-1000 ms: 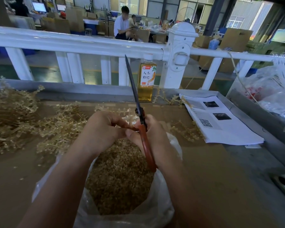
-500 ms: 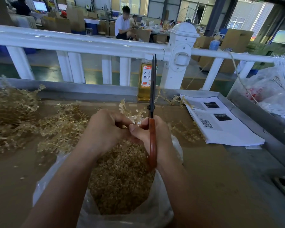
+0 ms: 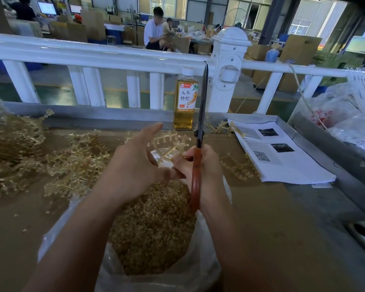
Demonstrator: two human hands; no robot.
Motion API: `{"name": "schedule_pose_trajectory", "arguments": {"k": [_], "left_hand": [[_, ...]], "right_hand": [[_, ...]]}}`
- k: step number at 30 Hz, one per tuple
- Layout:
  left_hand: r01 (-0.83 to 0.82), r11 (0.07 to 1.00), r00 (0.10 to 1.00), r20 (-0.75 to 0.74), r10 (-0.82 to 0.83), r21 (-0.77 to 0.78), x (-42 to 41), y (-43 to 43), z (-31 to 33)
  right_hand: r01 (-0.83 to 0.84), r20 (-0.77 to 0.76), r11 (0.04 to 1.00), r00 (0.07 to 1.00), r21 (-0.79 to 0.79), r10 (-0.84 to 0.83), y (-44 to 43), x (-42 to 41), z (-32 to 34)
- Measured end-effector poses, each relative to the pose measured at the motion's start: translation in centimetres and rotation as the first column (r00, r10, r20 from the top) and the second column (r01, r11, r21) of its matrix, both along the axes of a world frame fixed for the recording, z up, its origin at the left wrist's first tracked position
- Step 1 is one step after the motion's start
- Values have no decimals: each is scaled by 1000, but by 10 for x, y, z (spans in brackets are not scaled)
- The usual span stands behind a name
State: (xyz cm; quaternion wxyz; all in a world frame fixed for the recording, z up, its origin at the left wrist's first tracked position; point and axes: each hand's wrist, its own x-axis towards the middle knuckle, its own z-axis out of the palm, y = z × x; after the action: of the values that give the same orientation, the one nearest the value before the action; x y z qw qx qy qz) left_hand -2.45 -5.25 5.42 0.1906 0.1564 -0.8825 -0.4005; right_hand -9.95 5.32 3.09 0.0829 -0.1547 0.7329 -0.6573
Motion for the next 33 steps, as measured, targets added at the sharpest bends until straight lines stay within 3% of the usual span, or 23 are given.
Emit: {"name": "schedule_pose_trajectory", "arguments": {"k": [3,6,7,9,12,15,19,23,29,33], "left_hand": [[94,964,993,-99,-71,251,7,-6,6],[333,787,918,-371,-143,520,12,-7,11],[398,738,883,-445,-148,545,11,-7,11],[436,734,847,-512,-140,520,8,-7,7],[358,821,878,-458,-135,444,0,-8,-4],[193,941,955,-272,-115,280,-7,-9,-17],[131,984,986,-118,-117,123,-11,-7,-24],[101,978,994,-61,-92,181,-8,-7,-22],[204,946,975,-144,-172,251,0,-10,-12],[268,895,963,-123,-239,357,0,-4,-10]], "right_hand": [[-7,18,997,1000,-82,9,5,-3,-1],[-29,61,984,997,-173,41,4,-2,-3],[-37,60,988,997,-149,46,2,-2,-5],[-34,51,997,998,-70,38,-2,-2,-8],[-59,2,998,998,7,59,-8,2,-9],[-43,-142,994,988,98,57,-11,7,-10],[-44,-154,993,986,111,61,-10,8,-8],[-60,-132,997,989,46,66,-10,8,-7],[-11,-150,1000,989,27,14,4,2,2],[-31,-166,999,986,20,33,10,1,9]]}}
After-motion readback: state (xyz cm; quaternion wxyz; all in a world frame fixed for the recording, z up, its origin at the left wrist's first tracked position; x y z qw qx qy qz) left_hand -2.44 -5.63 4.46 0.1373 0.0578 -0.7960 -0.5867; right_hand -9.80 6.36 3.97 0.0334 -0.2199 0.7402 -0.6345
